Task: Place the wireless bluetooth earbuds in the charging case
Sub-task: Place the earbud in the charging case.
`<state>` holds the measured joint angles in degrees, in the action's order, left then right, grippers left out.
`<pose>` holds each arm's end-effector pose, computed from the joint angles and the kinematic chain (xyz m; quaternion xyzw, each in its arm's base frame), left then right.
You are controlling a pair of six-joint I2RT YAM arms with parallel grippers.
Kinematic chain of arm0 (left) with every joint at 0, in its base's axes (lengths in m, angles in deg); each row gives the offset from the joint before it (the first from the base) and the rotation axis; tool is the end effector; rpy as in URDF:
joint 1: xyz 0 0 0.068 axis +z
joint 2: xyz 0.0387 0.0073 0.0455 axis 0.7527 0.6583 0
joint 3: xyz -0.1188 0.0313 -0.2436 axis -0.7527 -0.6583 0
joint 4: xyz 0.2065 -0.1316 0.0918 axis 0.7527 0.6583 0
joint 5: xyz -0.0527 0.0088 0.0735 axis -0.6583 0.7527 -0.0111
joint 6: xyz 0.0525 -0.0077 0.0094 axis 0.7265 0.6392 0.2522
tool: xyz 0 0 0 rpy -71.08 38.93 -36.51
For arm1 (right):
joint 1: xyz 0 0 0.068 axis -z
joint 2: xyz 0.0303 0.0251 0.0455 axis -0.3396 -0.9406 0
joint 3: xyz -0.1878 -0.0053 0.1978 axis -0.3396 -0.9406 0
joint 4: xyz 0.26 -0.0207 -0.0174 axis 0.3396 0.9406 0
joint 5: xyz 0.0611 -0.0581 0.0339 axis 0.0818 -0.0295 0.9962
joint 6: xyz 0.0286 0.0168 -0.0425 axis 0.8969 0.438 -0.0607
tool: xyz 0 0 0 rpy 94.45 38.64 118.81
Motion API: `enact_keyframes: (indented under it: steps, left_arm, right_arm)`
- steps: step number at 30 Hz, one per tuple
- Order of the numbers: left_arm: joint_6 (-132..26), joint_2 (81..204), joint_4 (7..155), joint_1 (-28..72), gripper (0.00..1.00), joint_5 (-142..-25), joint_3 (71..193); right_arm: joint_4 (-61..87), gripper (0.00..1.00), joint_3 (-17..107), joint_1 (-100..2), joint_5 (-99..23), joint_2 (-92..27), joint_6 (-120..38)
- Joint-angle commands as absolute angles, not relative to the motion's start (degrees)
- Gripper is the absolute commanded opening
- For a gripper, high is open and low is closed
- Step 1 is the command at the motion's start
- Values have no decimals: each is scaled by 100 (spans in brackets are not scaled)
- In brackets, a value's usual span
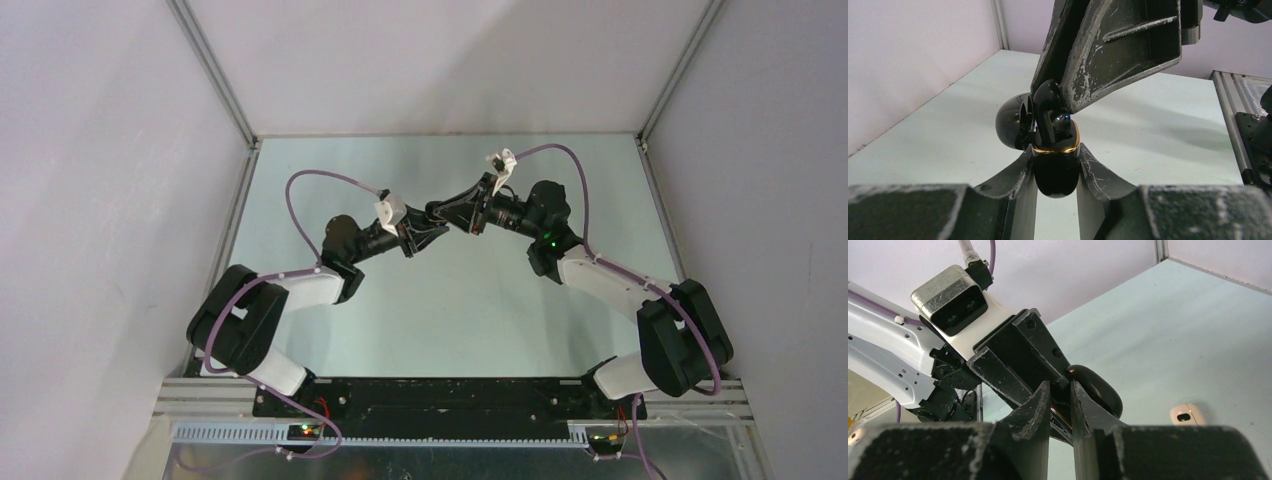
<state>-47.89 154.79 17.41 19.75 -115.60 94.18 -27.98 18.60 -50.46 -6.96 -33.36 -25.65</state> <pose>0.2531 -0.1669 0.2397 0.3770 0.5239 -0.4299 0.6313 0.2659 0.1833 0.3085 -0.2966 0.5969 0.5112 0.5427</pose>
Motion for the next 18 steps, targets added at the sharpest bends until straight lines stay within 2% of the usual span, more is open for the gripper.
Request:
enact_keyframes:
  steps: [1, 18]
  left_arm:
    - [-4921, 15301, 1089, 1991, 6, -11517, 9578]
    - [-4562, 15234, 1105, 1991, 6, -11785, 9486]
  right_arm:
    - [-2724, 21, 1815, -5069, -526, -3231, -2466]
    - [-2331, 20, 1869, -4999, -900, -3231, -1952]
